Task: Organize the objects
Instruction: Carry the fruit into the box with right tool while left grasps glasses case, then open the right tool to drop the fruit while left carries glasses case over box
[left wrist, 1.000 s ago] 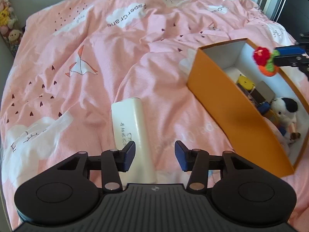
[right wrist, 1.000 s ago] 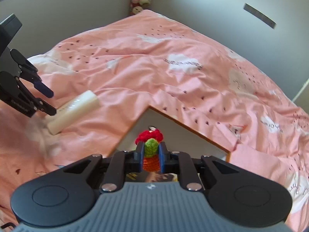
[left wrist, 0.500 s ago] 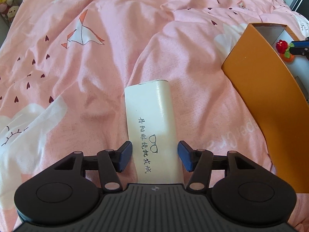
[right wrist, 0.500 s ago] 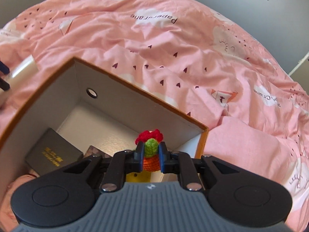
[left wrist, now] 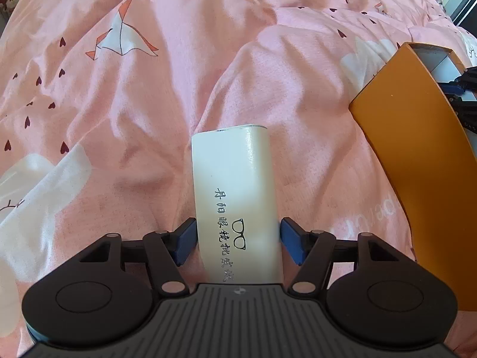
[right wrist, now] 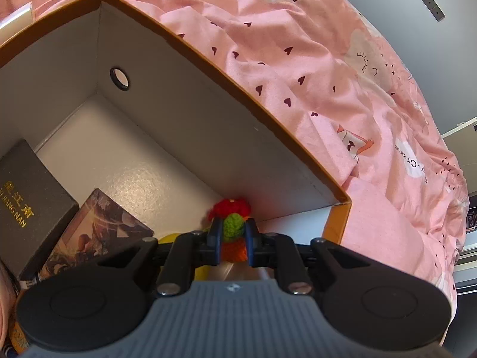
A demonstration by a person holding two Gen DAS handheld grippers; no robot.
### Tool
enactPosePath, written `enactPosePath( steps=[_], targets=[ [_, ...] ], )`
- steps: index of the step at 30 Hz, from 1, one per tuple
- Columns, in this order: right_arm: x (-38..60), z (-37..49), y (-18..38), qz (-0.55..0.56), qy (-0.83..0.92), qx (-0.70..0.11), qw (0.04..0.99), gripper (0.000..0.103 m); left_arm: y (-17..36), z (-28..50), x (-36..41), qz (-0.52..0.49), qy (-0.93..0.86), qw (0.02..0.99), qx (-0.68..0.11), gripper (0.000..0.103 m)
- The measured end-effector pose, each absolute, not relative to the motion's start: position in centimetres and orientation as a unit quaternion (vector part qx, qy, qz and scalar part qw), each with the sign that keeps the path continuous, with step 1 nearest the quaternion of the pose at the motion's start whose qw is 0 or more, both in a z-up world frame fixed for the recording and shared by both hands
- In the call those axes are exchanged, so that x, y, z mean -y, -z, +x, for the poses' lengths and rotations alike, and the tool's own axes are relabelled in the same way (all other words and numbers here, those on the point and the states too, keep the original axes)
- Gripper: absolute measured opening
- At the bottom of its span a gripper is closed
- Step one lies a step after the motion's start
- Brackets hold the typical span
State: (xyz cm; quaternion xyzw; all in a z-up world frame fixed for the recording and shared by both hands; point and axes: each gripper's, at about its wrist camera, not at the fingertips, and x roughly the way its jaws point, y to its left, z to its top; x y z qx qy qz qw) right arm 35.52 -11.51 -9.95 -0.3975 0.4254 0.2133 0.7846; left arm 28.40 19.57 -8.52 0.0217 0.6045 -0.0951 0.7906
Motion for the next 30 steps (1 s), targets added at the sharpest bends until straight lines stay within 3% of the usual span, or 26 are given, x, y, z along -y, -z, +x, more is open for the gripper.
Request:
enactPosePath(
  steps=[7,10,13,16,30],
  targets=[
    [11.3,35.8,10.2,-0.399,-0.216,-0.417,0.788,0.019,9.3,28.4,-19.7,0.003,0.085,0.794,-0.603,0.070],
    [11.8,35.8,9.7,-0.370,-0.225,-0.423,0.796,0.031,9.2,28.1,-19.4,0.010,0.083,0.799,-0.596,0.069],
    [12.0,35.3,9.4,-0.363,-0.233,-0.420,0.799,0.033,9.0,27.7,-19.2,0.018,0.083,0.803,-0.590,0.069],
    [12.0,34.6,8.8,-0.366,-0.233,-0.408,0.804,0.043,8.3,27.2,-18.7,0.037,0.085,0.810,-0.579,0.069],
    [15.5,30.2,4.2,-0.298,-0.242,-0.386,0.839,0.043,-0.6,25.5,-11.5,0.150,0.148,0.842,-0.496,0.069]
  ],
)
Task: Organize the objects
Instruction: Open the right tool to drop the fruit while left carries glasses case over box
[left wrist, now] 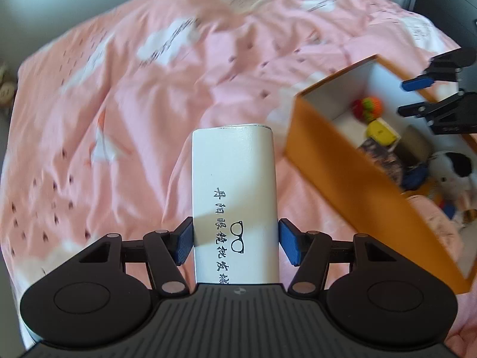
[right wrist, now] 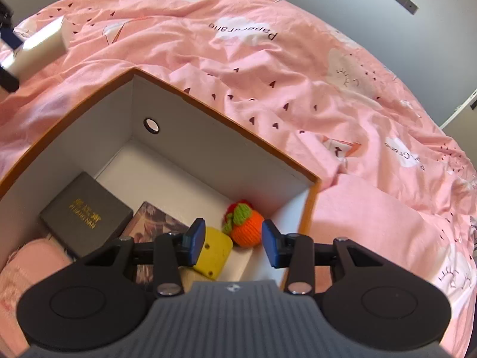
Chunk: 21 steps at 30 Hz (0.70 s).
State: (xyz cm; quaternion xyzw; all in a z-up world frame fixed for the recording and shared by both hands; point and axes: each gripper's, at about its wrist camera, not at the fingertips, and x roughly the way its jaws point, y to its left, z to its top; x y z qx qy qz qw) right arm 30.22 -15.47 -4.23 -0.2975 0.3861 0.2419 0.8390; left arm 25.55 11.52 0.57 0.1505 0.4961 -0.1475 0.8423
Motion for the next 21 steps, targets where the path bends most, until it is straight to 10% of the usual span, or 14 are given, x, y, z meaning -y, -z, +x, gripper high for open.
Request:
enactPosePath(
  steps=[11,21],
  targets=[
    [19.6,27.9,2.3,-0.216,-0.244,-0.357,0.876,0.042,-7.2,25.7,3.5,0.305,0.263,0.826,-0.394,0.069],
    [22.4,27.8,2.3,-0.179,-0.245,-0.347,0.887,0.042,1.8,29.6,11.8,0.424,0.307,0.750,-0.404,0.069]
  ],
)
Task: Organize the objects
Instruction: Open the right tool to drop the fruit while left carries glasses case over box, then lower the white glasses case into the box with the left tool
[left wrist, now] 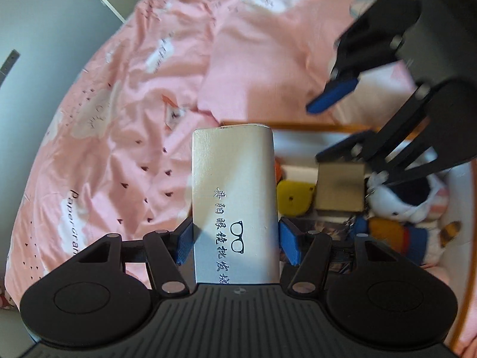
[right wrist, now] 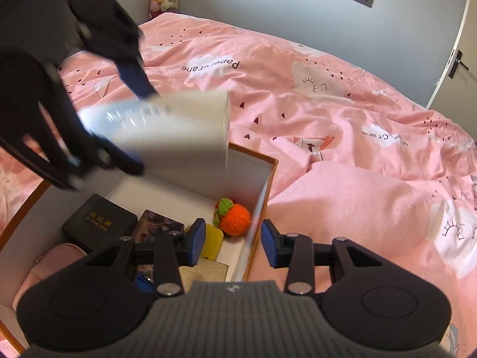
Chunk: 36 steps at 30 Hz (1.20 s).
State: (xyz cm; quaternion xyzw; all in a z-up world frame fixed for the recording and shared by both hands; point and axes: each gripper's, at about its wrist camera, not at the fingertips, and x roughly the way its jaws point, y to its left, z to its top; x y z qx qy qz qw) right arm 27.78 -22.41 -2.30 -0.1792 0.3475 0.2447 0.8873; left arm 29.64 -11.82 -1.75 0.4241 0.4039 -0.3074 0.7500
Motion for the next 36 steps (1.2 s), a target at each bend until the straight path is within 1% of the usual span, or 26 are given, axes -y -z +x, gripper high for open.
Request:
enactPosePath(
  steps=[6,12,17,22,32,36],
  targets=[
    [22.3,28.5,3.0,-0.174,-0.251,-0.345,0.887,0.042,6.3,32.0,11.0,0.458,0.322,0.705,-0.435,0.069],
    [21.9,29.2,3.3,-0.176,-0.255,-0.338,0.888,0.042,8.7,32.3,11.6,0.509,0.352,0.647,-0.445,0.069],
    [21.7,29.2,3.4,-0.182,-0.260,-0.332,0.888,0.042,10.5,32.7,11.7,0.530,0.348,0.631,-0.447,0.069],
    [21.6,29.2,3.5,-0.188,-0.259,-0.328,0.889,0.042,11.7,33.2,11.8,0.552,0.340,0.616,-0.448,0.069],
    [22.0,29.1,3.6,-0.187,-0.256,-0.330,0.889,0.043,12.3,34.3,13.2,0.564,0.273,0.599,-0.498,0.069],
    [22.3,29.0,3.9,-0.186,-0.256,-0.335,0.887,0.043,12.9,34.1,13.6,0.582,0.254,0.591,-0.497,0.069]
  ],
)
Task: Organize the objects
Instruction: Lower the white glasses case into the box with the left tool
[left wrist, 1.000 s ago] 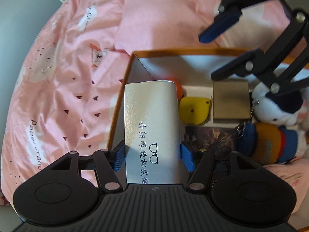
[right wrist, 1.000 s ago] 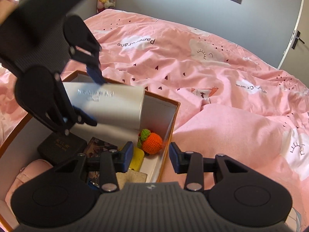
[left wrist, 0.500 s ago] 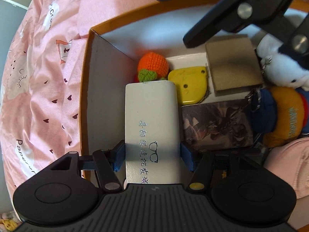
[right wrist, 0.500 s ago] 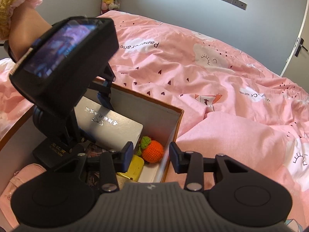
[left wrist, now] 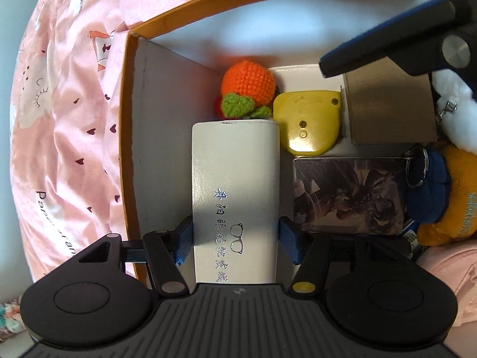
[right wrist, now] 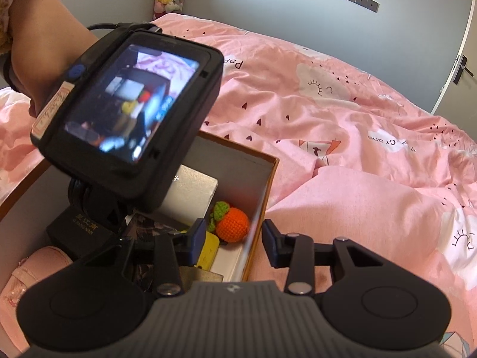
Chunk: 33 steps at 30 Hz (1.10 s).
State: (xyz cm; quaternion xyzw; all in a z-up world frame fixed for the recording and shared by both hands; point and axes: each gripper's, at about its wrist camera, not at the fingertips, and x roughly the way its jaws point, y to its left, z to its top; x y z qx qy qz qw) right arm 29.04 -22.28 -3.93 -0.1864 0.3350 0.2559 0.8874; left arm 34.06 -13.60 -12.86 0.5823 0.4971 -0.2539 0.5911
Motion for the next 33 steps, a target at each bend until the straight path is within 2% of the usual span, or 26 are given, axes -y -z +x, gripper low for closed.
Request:
enactPosePath(
  steps=[10,27,30,33],
  targets=[
    [22.2,29.0,4.5,-0.194,-0.255,-0.345,0.882,0.043,14.5,34.2,14.7,0.605,0.187,0.583,-0.509,0.069],
    [22.6,29.6,5.0,-0.169,-0.248,-0.364,0.881,0.043,12.5,34.6,11.4,0.603,0.296,0.567,-0.477,0.070],
    [22.5,29.6,5.0,-0.170,-0.248,-0.365,0.881,0.044,12.1,34.7,11.0,0.602,0.299,0.570,-0.473,0.072],
    [22.6,29.6,4.9,-0.170,-0.248,-0.364,0.881,0.044,11.6,34.8,10.7,0.606,0.300,0.570,-0.467,0.078]
  ],
)
